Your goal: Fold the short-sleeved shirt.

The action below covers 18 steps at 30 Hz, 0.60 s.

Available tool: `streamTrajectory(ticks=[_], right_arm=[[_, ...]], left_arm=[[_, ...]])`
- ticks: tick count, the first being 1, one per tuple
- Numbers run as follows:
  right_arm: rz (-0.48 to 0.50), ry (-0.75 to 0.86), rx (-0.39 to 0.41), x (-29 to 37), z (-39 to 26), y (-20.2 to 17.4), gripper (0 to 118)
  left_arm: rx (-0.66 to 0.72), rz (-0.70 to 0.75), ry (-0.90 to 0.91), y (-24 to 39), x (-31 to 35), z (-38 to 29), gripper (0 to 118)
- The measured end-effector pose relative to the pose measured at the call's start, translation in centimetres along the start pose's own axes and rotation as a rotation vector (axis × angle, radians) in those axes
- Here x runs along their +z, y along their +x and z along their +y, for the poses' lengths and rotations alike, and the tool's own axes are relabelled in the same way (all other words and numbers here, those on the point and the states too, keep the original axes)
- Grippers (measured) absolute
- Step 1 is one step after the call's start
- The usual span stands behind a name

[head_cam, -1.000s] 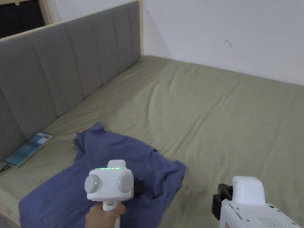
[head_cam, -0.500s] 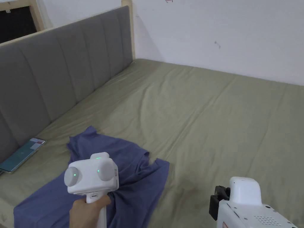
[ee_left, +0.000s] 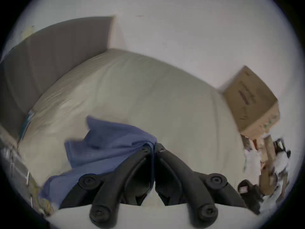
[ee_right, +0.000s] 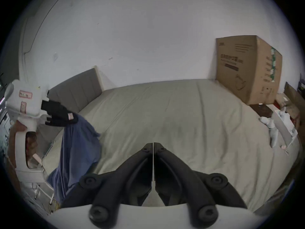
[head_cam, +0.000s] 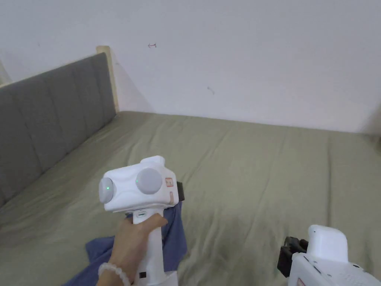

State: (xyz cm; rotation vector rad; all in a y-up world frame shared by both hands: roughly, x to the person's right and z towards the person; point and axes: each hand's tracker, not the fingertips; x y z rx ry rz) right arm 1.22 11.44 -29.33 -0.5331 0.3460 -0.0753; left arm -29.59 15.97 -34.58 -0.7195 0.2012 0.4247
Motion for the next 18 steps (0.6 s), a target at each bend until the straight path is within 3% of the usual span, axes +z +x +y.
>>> streamTrajectory(ticks=[5,10,14,18], right_arm=[[-0.143,0.087,-0.052,4.2,1.8,6.4,2],[-0.296,0.160,-0.157,8.5,2.7,13.4,2],[-0.392,0.170,-0.222,10.6,2.0,17.6,2],[-0.422,0.123,-0.260,10.4,0.2,19.8,2]], left_arm=[[-0.123,-0.259,0.018,13.0,0.9,0.2,2],[-0.297,-0.467,0.004,23.3,2.5,-4.1,2],[-0.378,-0.491,-0.102,26.3,0.2,-10.1,2],[-0.507,-0.334,-0.298,26.3,-6.0,-18.6,2]])
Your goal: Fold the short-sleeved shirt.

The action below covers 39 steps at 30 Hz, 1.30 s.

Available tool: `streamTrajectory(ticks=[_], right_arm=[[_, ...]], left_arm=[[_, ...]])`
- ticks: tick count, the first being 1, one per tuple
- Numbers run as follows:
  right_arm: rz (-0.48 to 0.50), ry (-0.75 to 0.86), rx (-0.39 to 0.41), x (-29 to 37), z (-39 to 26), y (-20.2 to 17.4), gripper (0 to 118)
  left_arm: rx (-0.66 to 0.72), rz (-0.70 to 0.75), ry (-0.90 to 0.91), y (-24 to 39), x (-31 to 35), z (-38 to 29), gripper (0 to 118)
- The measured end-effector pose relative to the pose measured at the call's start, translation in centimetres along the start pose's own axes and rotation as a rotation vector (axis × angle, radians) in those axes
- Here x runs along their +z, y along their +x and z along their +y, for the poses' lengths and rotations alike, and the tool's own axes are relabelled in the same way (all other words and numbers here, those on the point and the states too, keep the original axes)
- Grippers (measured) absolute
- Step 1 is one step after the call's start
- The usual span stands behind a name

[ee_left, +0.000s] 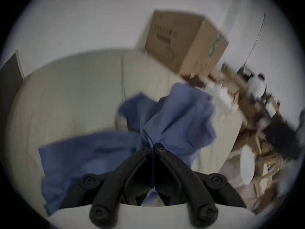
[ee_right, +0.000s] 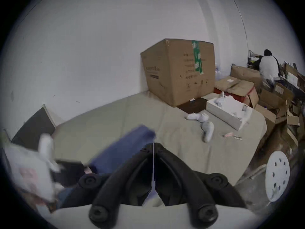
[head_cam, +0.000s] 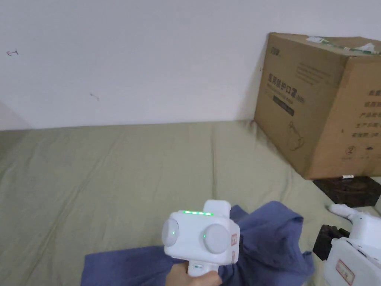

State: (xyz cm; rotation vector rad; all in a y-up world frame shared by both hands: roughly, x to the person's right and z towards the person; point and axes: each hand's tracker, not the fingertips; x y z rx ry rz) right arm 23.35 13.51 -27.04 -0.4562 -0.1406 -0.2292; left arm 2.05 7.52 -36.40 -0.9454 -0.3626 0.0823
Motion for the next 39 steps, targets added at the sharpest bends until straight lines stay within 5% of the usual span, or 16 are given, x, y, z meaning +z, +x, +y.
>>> streamTrajectory(ticks=[4,10,12,14,15,21,24,25,35,38,39], right_arm=[[-0.012,-0.066,0.026,-1.1,-2.3,0.4,2],[0.000,-0.129,0.016,-2.3,-3.9,0.0,2],[0.013,-0.134,0.008,-2.3,-3.9,-0.3,2],[0.021,-0.134,0.022,-2.2,-3.7,-0.7,2],[0.023,-0.134,0.036,-2.2,-3.7,-1.0,2],[0.066,-0.131,0.068,-1.9,-3.2,-2.6,2],[0.097,-0.146,0.089,-1.9,-3.7,-3.7,2],[0.105,-0.153,0.094,-2.0,-4.1,-4.0,2],[0.129,-0.249,0.140,-5.5,-7.1,-6.4,2],[0.125,-0.268,0.155,-7.4,-7.0,-6.7,2],[0.125,-0.274,0.155,-8.1,-6.8,-6.8,2]], left_arm=[[0.000,0.063,-0.234,-0.1,-6.8,-6.6,2],[-0.067,0.074,-0.159,0.5,-5.7,-5.9,5],[-0.050,0.052,-0.154,0.0,-4.9,-5.4,29],[-0.018,0.029,-0.131,-0.8,-3.9,-4.7,87],[0.022,0.029,-0.097,-1.3,-2.8,-4.4,101],[0.124,0.062,0.082,-6.4,4.8,-2.4,93],[0.148,0.121,0.109,-9.8,7.3,-3.6,17],[0.153,0.175,0.078,-10.8,7.5,-4.5,0],[0.300,0.288,0.062,-19.4,6.8,-8.0,2],[0.337,0.313,0.065,-23.6,6.3,-4.2,17],[0.355,0.349,0.100,-25.0,6.5,-2.5,35]])
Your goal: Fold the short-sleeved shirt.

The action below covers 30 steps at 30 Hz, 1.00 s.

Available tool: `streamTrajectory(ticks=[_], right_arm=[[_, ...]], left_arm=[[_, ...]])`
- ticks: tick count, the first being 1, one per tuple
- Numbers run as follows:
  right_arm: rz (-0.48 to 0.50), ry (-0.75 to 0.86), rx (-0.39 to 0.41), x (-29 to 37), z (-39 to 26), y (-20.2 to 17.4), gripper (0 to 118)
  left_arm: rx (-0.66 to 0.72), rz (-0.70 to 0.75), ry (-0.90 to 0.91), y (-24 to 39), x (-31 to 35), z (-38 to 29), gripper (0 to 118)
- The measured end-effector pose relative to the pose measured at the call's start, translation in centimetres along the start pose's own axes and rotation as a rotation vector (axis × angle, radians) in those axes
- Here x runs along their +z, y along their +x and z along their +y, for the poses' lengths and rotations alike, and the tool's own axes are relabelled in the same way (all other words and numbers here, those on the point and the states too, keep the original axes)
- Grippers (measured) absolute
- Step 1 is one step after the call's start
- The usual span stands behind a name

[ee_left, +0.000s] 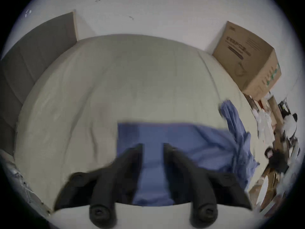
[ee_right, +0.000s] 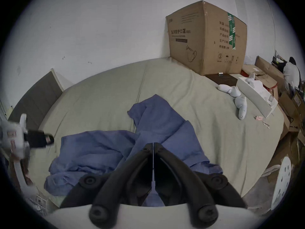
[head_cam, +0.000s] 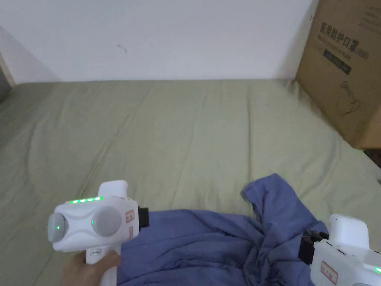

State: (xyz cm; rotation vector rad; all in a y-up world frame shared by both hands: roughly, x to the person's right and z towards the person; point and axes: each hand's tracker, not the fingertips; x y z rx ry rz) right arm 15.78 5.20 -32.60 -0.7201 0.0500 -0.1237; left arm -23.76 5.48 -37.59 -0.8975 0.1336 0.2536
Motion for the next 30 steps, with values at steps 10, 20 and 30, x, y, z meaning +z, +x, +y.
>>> streamTrajectory(ticks=[10,20,30], right_arm=[[-0.028,-0.025,0.016,-3.2,1.0,0.9,2],[-0.053,-0.063,0.006,-4.7,1.6,3.4,2],[0.011,-0.325,-0.016,-14.3,10.1,8.3,81]], left_arm=[[-0.100,0.113,-0.178,-2.1,-9.0,3.4,93],[-0.109,0.107,-0.193,-2.1,-10.0,1.5,1],[-0.116,0.077,-0.139,-1.6,-6.6,2.0,1]])
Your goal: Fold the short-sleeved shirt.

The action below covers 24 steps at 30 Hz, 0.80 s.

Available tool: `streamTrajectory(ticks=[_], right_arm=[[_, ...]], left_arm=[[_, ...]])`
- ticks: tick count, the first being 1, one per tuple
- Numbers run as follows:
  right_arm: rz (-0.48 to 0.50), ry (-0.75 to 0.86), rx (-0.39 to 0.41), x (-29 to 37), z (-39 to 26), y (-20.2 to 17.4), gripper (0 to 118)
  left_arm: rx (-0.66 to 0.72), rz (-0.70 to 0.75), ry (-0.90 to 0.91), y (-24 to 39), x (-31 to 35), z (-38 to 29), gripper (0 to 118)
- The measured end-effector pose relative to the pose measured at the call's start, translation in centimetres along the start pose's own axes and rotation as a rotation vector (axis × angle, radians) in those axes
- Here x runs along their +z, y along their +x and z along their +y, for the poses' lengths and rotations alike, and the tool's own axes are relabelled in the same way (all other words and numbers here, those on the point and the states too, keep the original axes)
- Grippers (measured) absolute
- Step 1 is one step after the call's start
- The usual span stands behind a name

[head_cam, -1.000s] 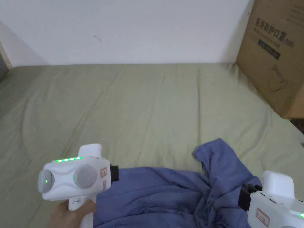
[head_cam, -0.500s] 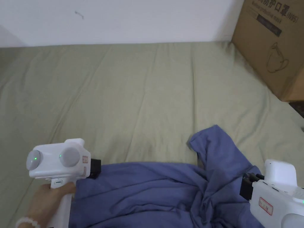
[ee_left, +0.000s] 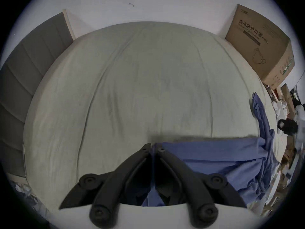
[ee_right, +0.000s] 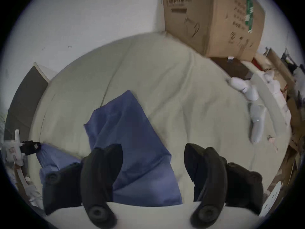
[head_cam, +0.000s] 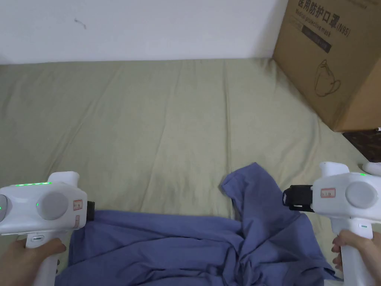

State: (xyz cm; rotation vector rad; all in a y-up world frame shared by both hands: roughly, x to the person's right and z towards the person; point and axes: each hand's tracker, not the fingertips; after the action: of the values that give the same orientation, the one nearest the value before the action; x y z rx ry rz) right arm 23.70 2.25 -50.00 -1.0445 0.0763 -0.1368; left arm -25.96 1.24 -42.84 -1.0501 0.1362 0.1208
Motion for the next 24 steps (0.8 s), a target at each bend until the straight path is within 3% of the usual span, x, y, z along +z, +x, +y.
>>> streamTrajectory(ticks=[1,5,8,9,10,19,24], right_arm=[[-0.030,-0.039,-0.015,-1.0,0.6,0.3,81],[-0.096,-0.180,0.070,-4.4,0.5,0.6,79],[-0.074,-0.183,0.056,-4.7,-0.7,0.4,63],[-0.074,-0.166,0.073,-4.0,-0.6,0.1,40],[-0.077,-0.157,0.082,-3.3,-0.5,-0.1,2],[0.010,-0.026,0.031,4.2,1.8,-0.4,2],[0.005,0.100,0.061,11.1,4.4,-1.2,2]], left_arm=[[-0.006,-0.002,0.007,-0.4,-0.5,0.5,1],[-0.019,0.003,0.018,-0.4,-0.4,0.8,1],[-0.020,0.003,0.012,-0.5,-0.5,0.7,1],[-0.019,0.005,0.009,-0.4,-0.4,0.7,1],[-0.019,0.005,0.007,-0.5,-0.4,0.5,1],[-0.001,0.041,0.072,-1.4,5.2,0.9,1],[0.035,0.074,0.190,-3.5,11.9,2.8,1]])
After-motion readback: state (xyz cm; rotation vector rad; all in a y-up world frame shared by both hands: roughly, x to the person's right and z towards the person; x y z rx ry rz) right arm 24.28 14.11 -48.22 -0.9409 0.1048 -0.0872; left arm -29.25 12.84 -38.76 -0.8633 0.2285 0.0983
